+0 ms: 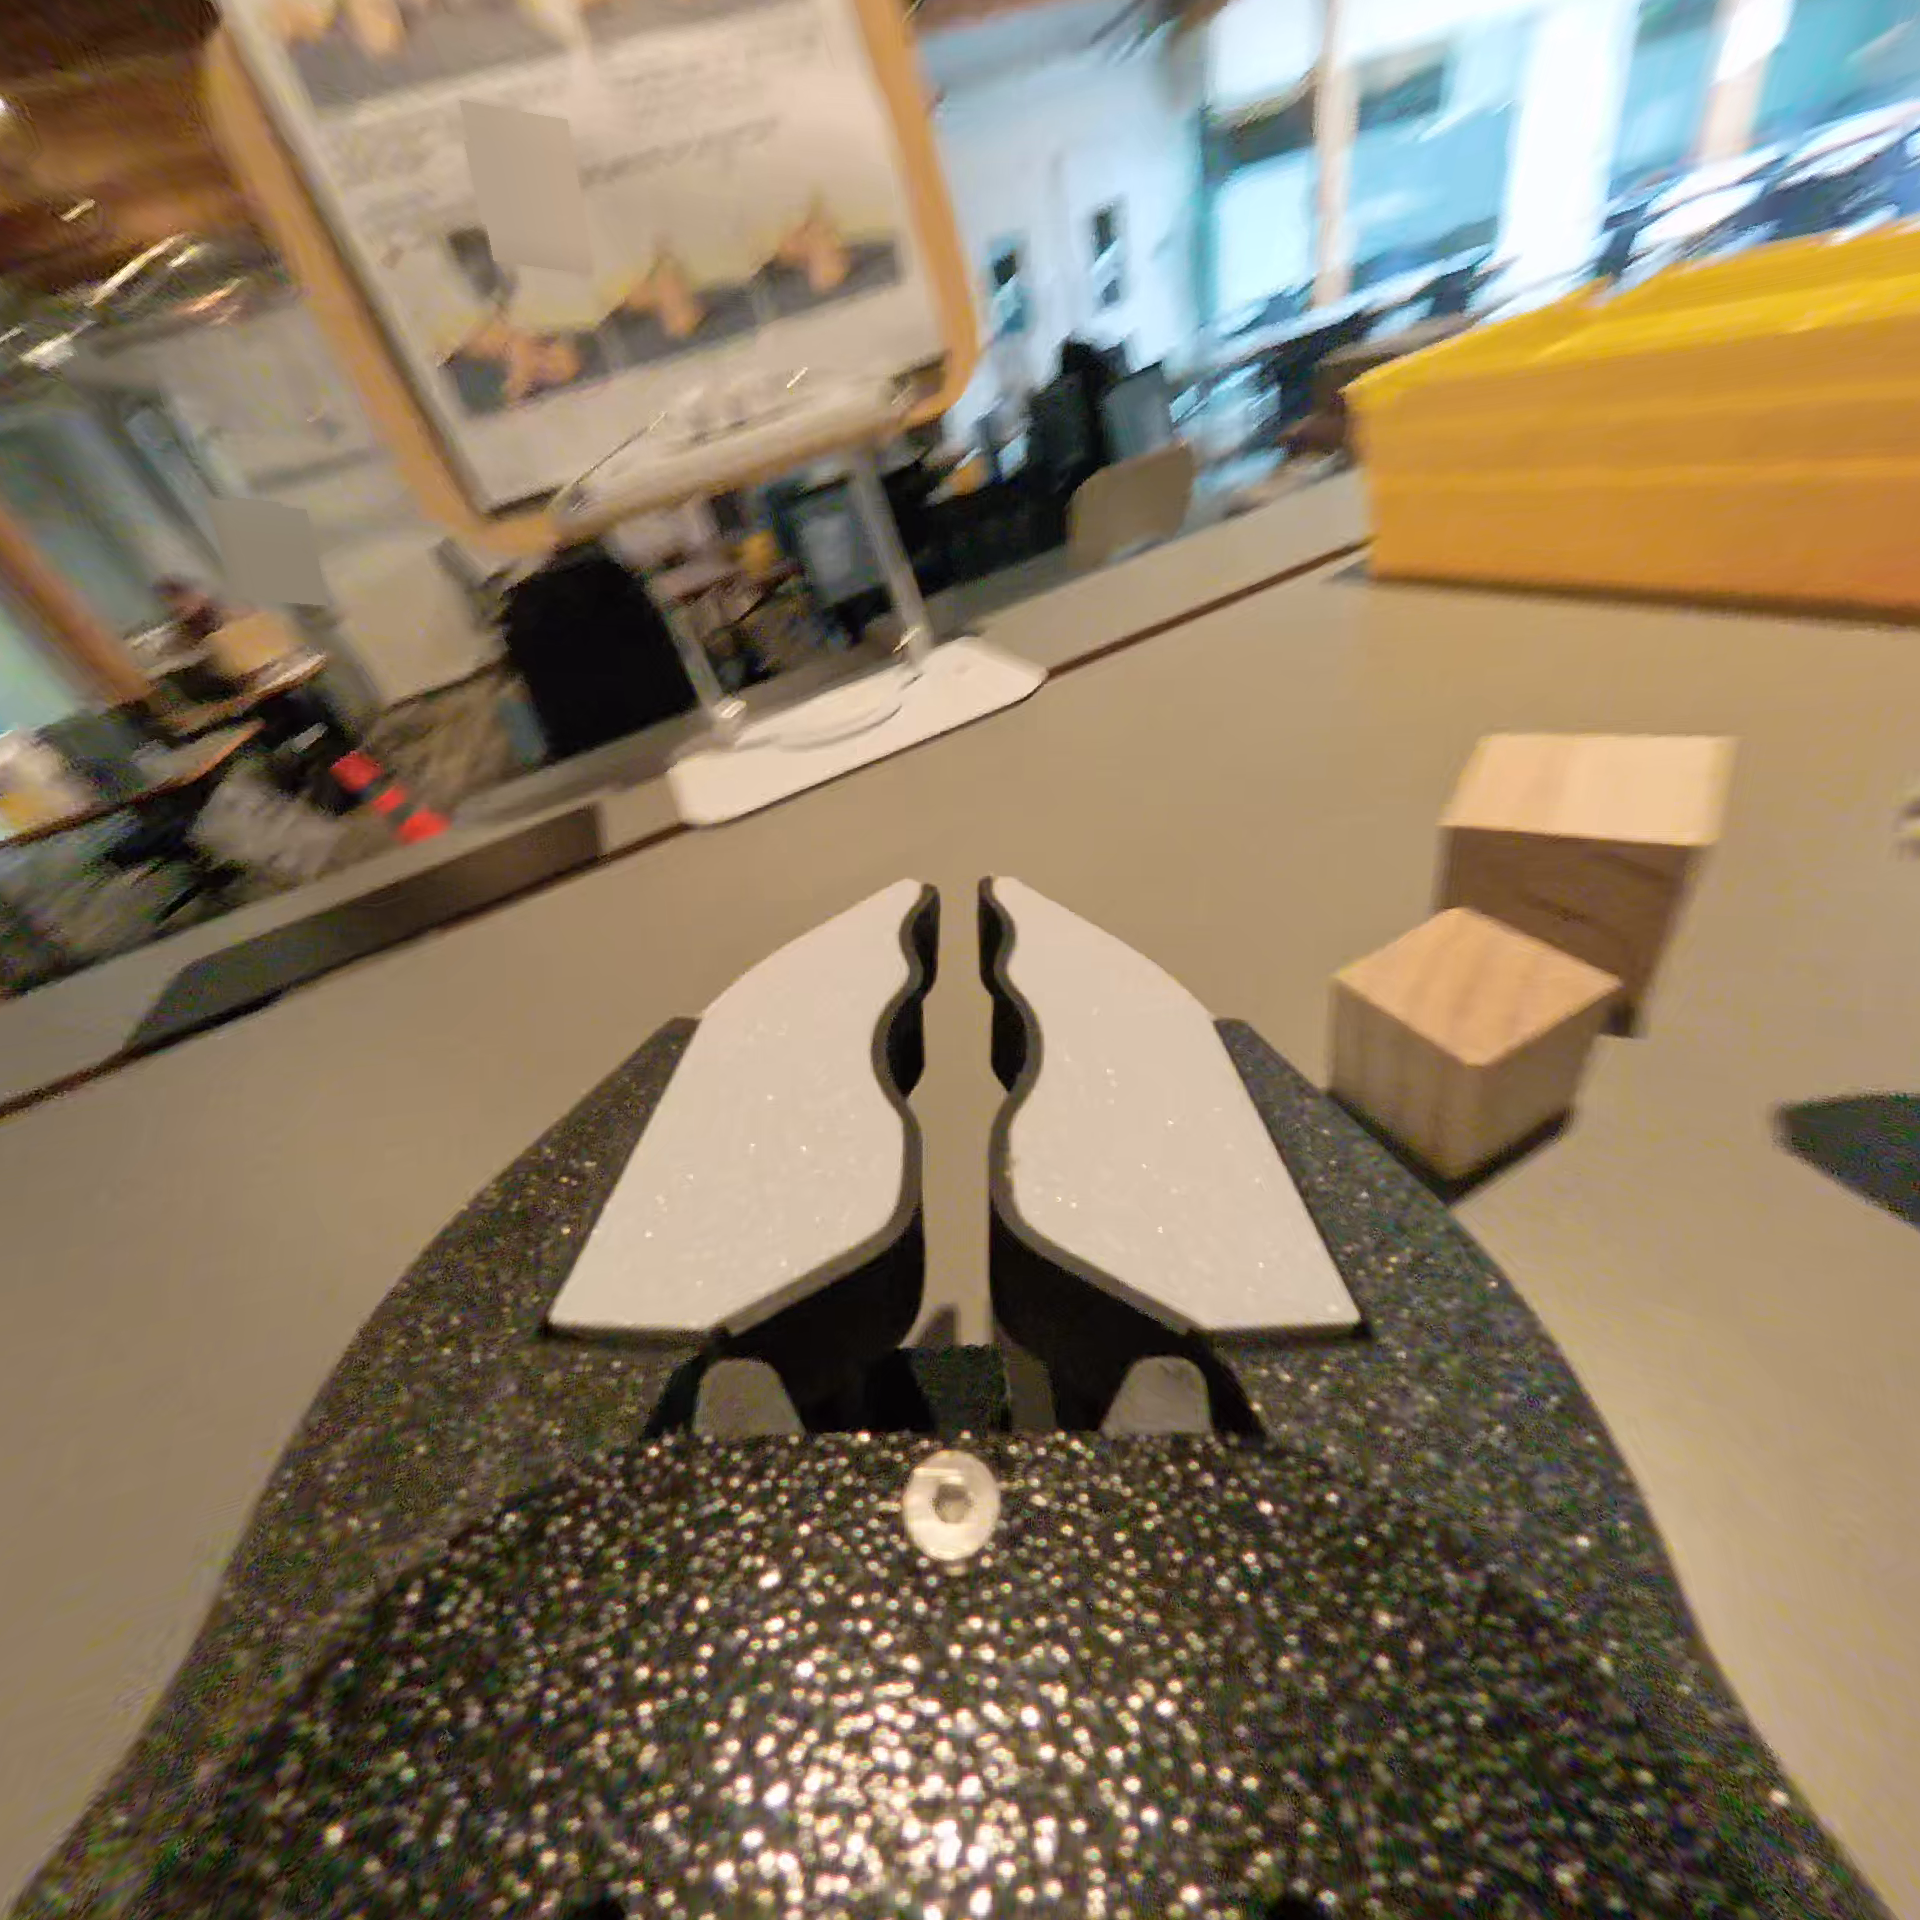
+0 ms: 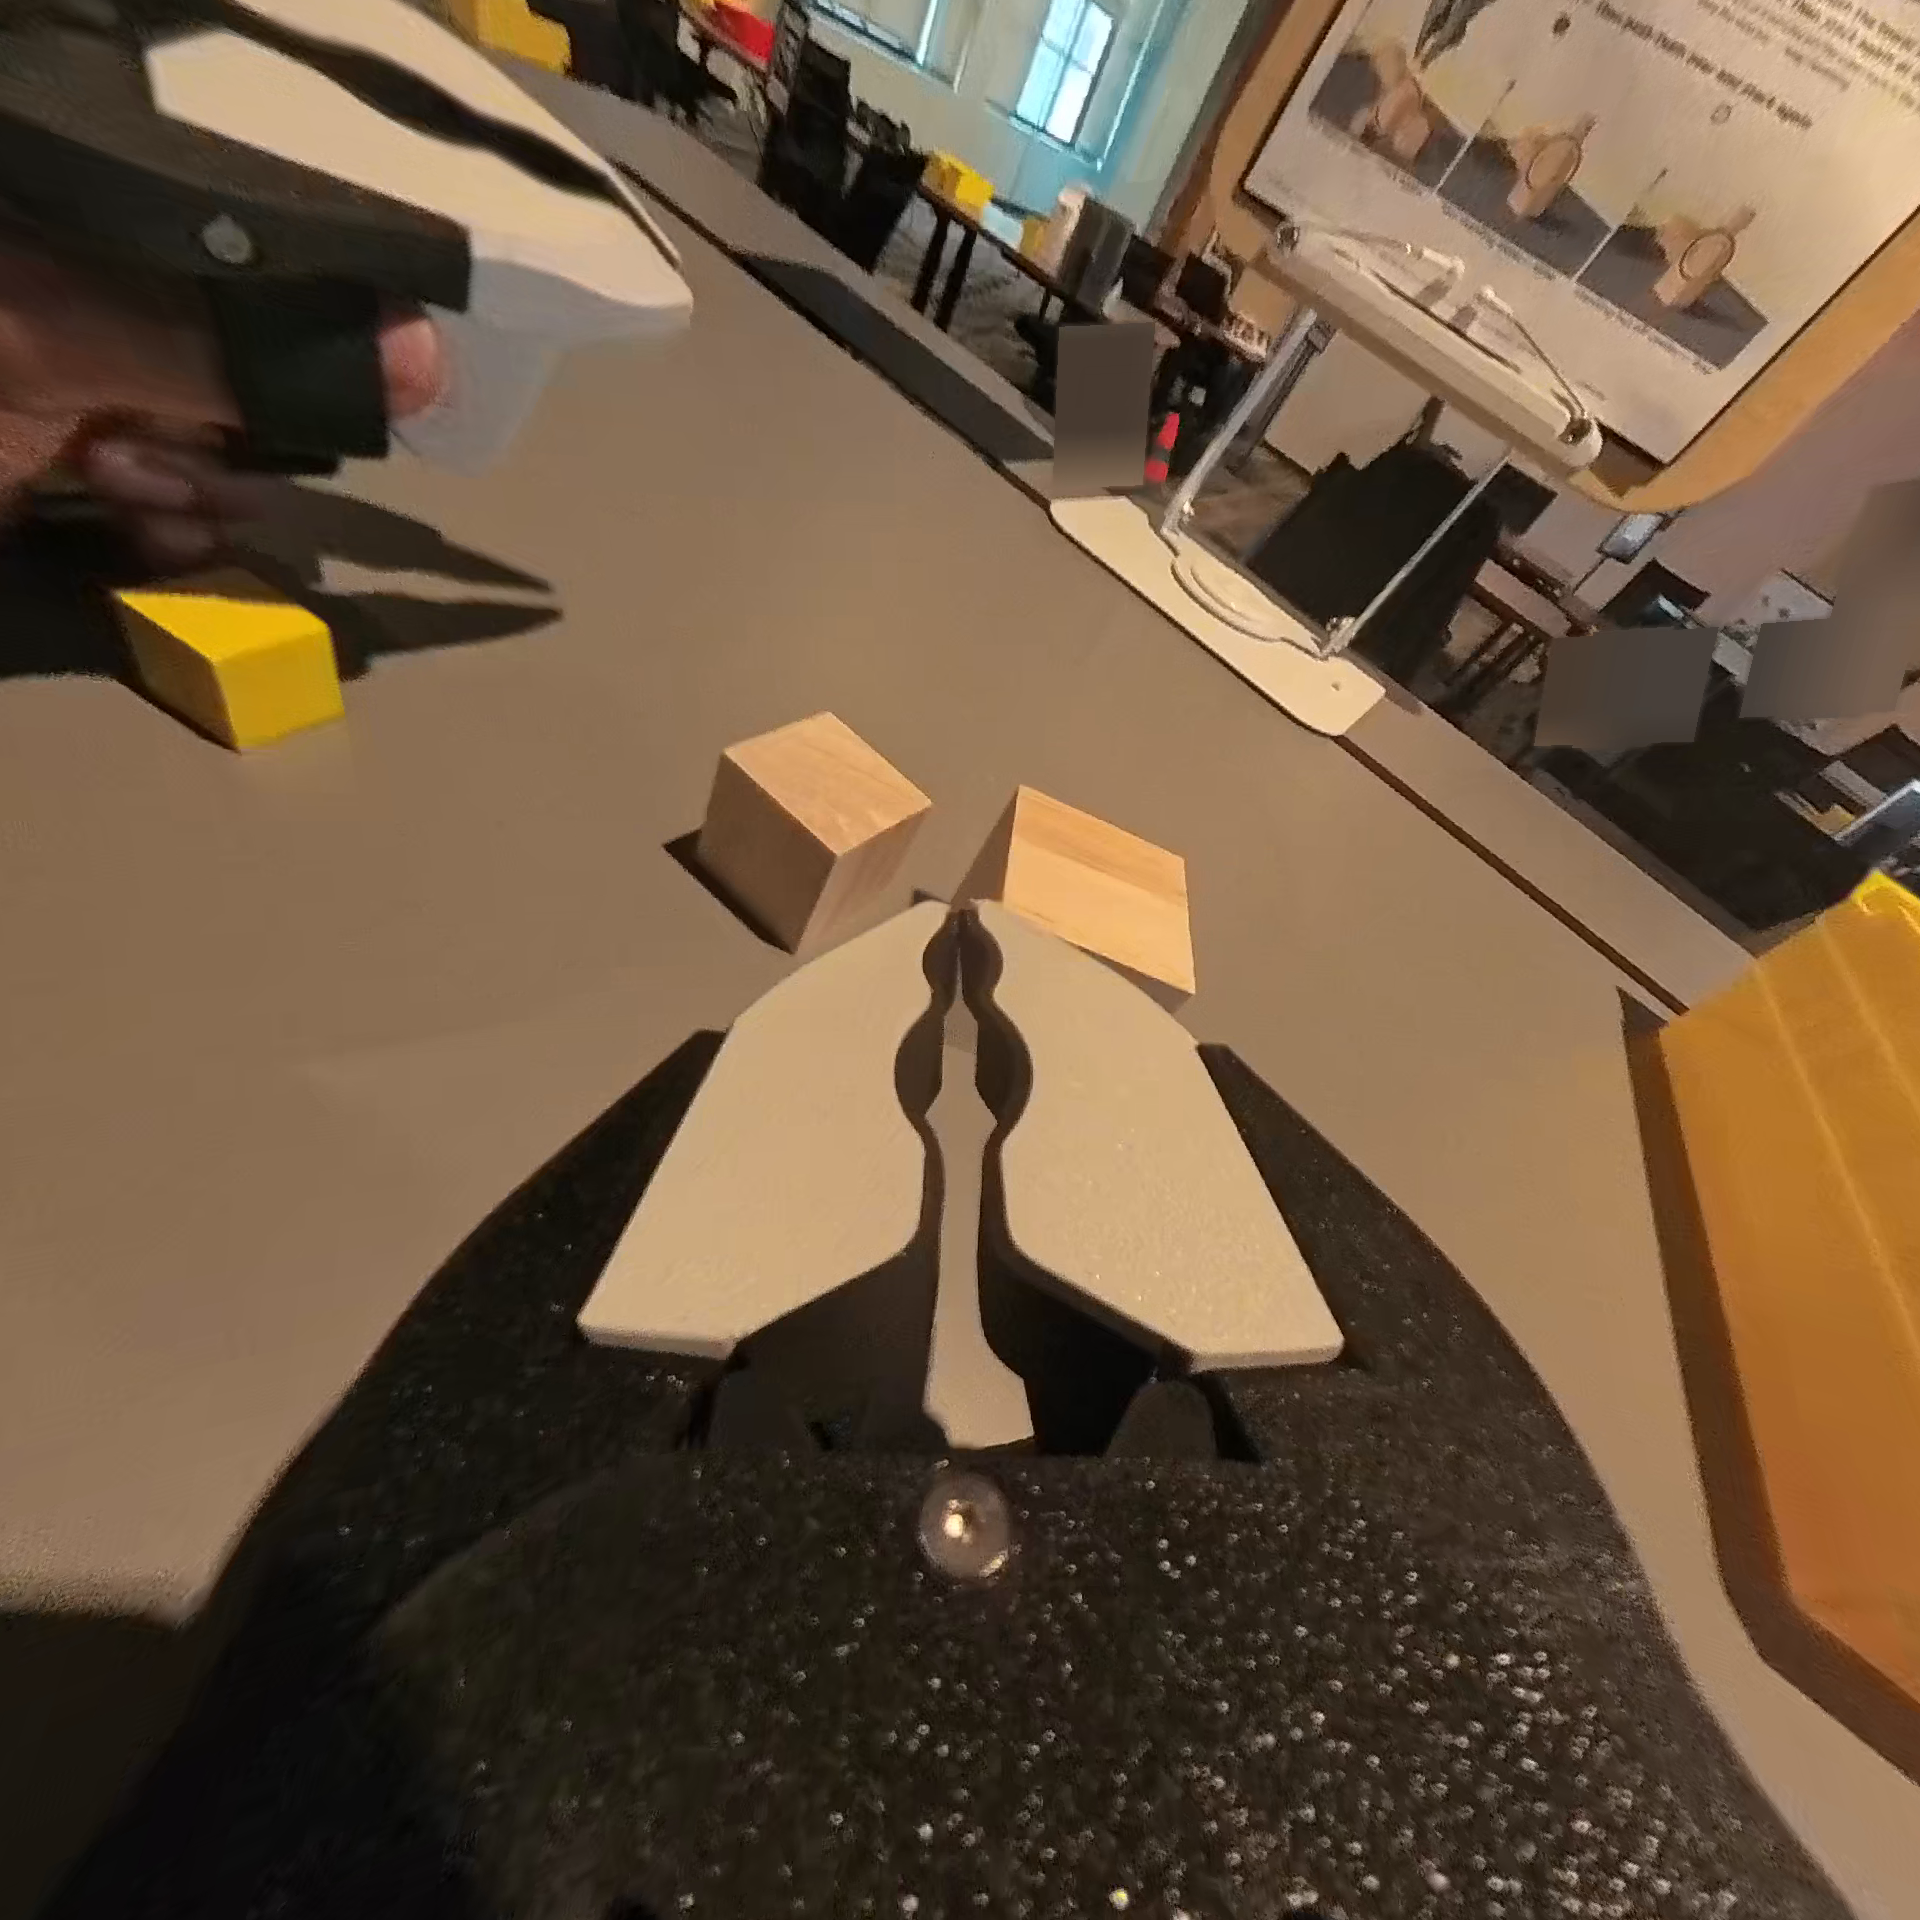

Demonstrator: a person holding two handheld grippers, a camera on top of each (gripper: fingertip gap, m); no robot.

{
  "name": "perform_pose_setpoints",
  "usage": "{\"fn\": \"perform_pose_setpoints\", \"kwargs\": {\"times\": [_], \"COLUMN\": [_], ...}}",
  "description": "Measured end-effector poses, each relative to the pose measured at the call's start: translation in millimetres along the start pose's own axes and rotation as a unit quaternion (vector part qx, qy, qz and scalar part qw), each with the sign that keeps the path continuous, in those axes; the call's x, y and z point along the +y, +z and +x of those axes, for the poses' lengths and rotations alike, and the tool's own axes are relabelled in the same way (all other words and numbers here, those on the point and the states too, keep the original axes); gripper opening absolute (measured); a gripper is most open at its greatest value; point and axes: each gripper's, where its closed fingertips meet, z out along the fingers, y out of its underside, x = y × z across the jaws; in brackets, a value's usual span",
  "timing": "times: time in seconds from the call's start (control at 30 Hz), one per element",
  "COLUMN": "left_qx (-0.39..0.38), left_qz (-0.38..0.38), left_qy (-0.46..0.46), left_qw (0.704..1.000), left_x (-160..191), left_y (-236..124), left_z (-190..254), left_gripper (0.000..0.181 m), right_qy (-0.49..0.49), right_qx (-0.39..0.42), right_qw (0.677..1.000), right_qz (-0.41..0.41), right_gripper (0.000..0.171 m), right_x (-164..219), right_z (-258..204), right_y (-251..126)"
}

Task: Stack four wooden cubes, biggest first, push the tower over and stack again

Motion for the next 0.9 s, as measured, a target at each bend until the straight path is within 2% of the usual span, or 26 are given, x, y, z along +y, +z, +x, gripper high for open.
{"fn": "perform_pose_setpoints", "kwargs": {"times": [0.1, 0.17, 0.27, 0.3, 0.37, 0.43, 0.6, 0.67, 0.83, 0.9], "left_qx": [0.132, 0.214, 0.346, 0.380, 0.399, 0.418, 0.499, 0.504, 0.493, 0.477], "left_qz": [0.037, 0.033, -0.038, -0.070, -0.106, -0.109, -0.129, -0.154, -0.174, -0.165], "left_qy": [0.007, 0.014, 0.004, 0.018, 0.084, 0.111, 0.095, 0.119, 0.139, 0.128], "left_qw": [0.991, 0.976, 0.937, 0.922, 0.907, 0.895, 0.851, 0.841, 0.841, 0.853], "left_x": [-8.2, -6.6, 9.9, 19.2, 33.8, 35.0, 38.1, 48.8, 56.0, 52.8], "left_y": [-10.0, -15.7, -19.9, -20.1, -11.0, 1.6, 12.5, 15.1, 21.5, 24.4], "left_z": [31.8, 51.1, 75.8, 80.8, 80.6, 83.0, 114.0, 122.0, 124.3, 119.6], "left_gripper": [0.014, 0.027, 0.064, 0.070, 0.079, 0.080, 0.080, 0.070, 0.052, 0.045], "right_qy": [0.018, 0.033, 0.044, 0.042, 0.034, 0.028, 0.034, 0.036, 0.032, 0.026], "right_qx": [-0.001, -0.004, -0.008, -0.008, -0.010, -0.012, -0.009, -0.008, -0.006, -0.004], "right_qw": [1.000, 0.999, 0.998, 0.998, 0.998, 0.998, 0.998, 0.998, 0.998, 0.998], "right_qz": [0.022, 0.037, 0.048, 0.050, 0.051, 0.051, 0.057, 0.059, 0.051, 0.049], "right_gripper": [0.000, 0.000, 0.000, 0.000, 0.000, 0.000, 0.000, 0.000, 0.000, 0.000], "right_x": [-5.0, -8.3, -10.5, -10.9, -11.5, -11.7, -12.8, -13.2, -11.5, -11.3], "right_z": [3.5, 6.6, 8.2, 7.6, 5.5, 4.0, 5.9, 6.8, 6.1, 5.5], "right_y": [-2.8, -4.8, -7.0, -7.3, -7.2, -7.0, -8.6, -9.3, -7.3, -6.7]}}
